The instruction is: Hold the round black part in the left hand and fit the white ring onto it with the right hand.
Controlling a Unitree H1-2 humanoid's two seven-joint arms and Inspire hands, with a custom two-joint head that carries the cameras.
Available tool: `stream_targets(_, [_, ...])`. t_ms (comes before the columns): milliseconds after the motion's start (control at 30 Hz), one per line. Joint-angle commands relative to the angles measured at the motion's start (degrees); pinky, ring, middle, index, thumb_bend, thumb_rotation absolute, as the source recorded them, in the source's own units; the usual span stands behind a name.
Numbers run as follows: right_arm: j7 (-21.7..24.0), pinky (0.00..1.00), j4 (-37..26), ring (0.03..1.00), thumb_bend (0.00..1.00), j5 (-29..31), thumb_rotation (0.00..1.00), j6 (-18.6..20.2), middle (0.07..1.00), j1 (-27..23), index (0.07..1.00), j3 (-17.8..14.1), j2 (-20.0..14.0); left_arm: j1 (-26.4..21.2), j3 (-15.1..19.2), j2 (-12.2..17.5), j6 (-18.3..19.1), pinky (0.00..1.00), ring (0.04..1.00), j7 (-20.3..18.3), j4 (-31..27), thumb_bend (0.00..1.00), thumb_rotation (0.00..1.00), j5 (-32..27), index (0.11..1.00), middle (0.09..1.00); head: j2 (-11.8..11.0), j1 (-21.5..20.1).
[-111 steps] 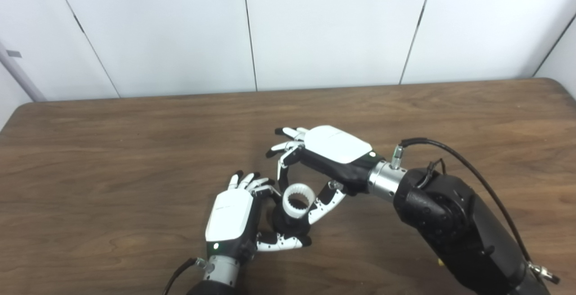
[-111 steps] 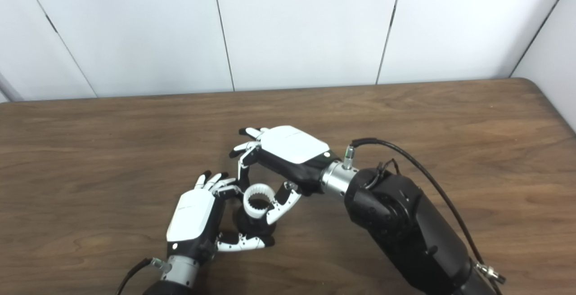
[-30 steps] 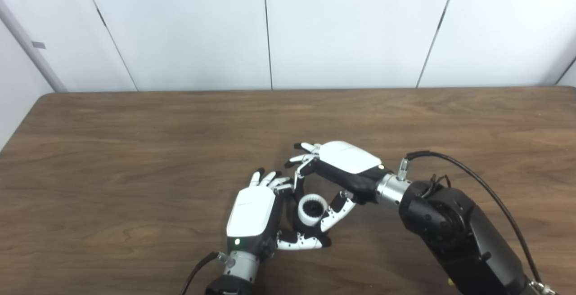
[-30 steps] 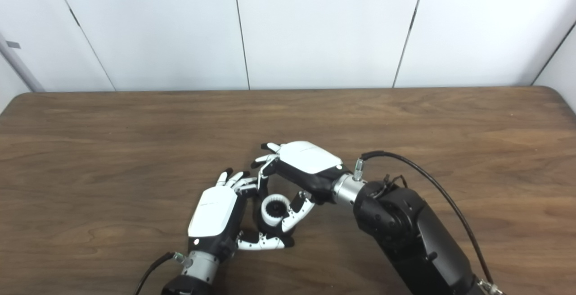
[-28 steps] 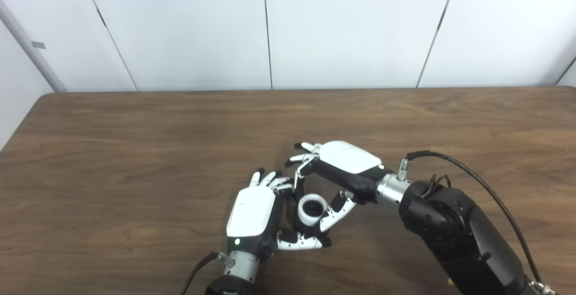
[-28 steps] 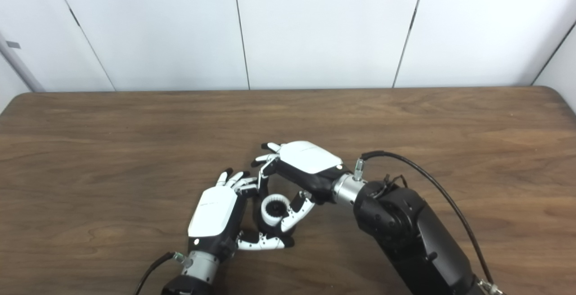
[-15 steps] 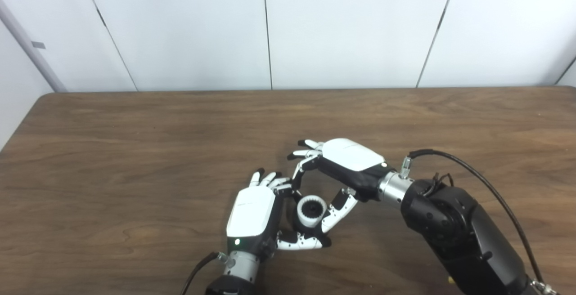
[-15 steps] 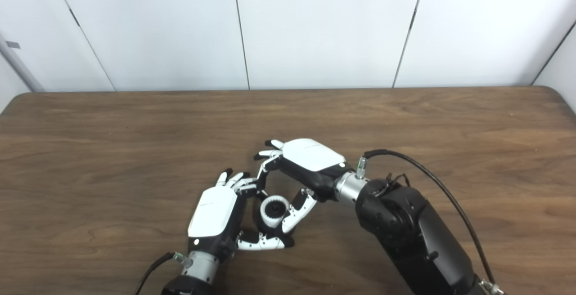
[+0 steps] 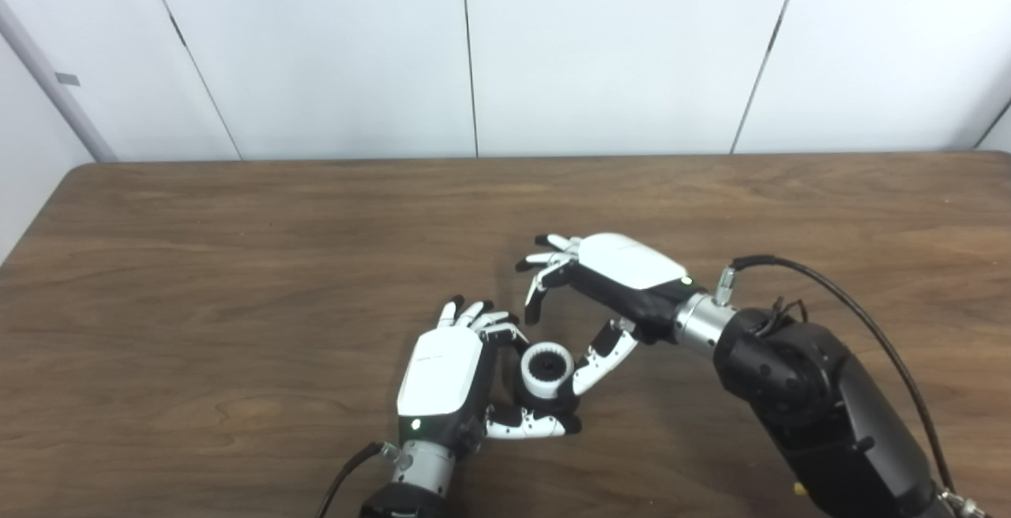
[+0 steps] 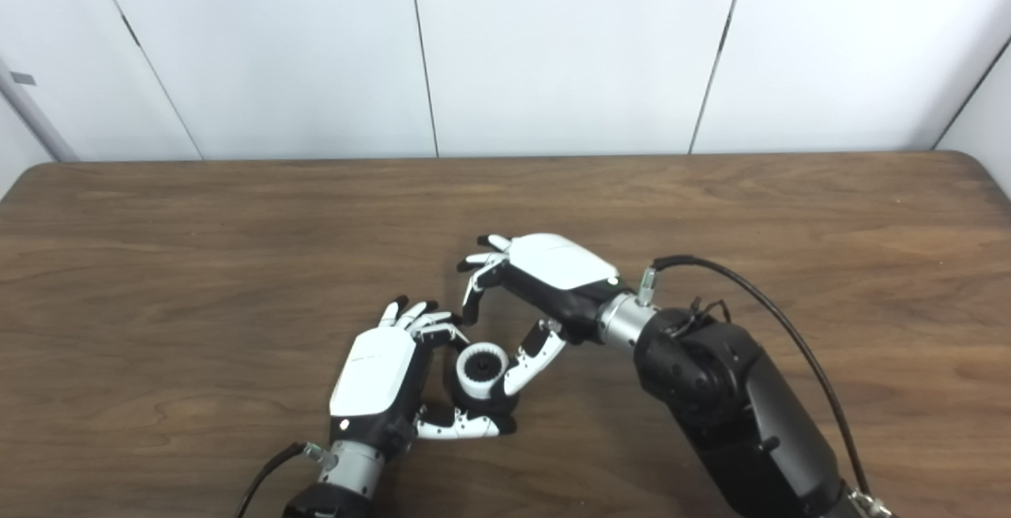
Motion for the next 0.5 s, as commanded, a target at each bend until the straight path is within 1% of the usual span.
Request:
stream_targets(0, [-0.1,0.99,-3.1,1.0,0.93,0.8,0.23,0.7,0.898,-2.7,0.594,-1.6,-0.8,-0.3,0.1,0.5,-0.6,1.0,0.904,-0.2,0.2,0.52,0.05,-0.1,0.483,0.794,0.0,-0.1])
stream_targets(67, [-0.1,0.98,-3.7,1.0,0.93,1.4,0.22,1.1,0.899,-2.7,0.597,-2.3,-1.2,-0.3,0.2,0.6,-0.6,1.0,0.905,-0.1,0.2,0.52,0.05,-0.2,0.483,0.794,0.0,-0.1])
stream_targets(267, [1.9,0.92,-6.8,1.0,0.94,1.7,0.23,4.3,0.9,-3.2,0.639,-4.3,-3.5,-0.1,0.5,1.3,-0.7,1.0,0.9,-0.3,-0.1,0.52,0.05,-0.1,0.483,0.791,-0.1,-0.4])
stream_targets(333, [1.4,0.9,-7.1,1.0,0.94,2.3,0.22,4.3,0.891,-3.1,0.64,-5.3,-4.3,0.0,0.6,1.5,-0.9,1.0,0.896,-0.2,-0.1,0.52,0.05,-0.1,0.483,0.788,-0.1,-0.6])
stream_targets(467, [0.7,0.91,-7.3,1.0,0.93,2.8,0.2,4.1,0.878,-2.7,0.636,-7.1,-5.4,0.2,0.9,1.9,-0.6,1.0,0.896,-0.7,-0.6,0.52,0.05,0.5,0.487,0.789,0.0,-0.7])
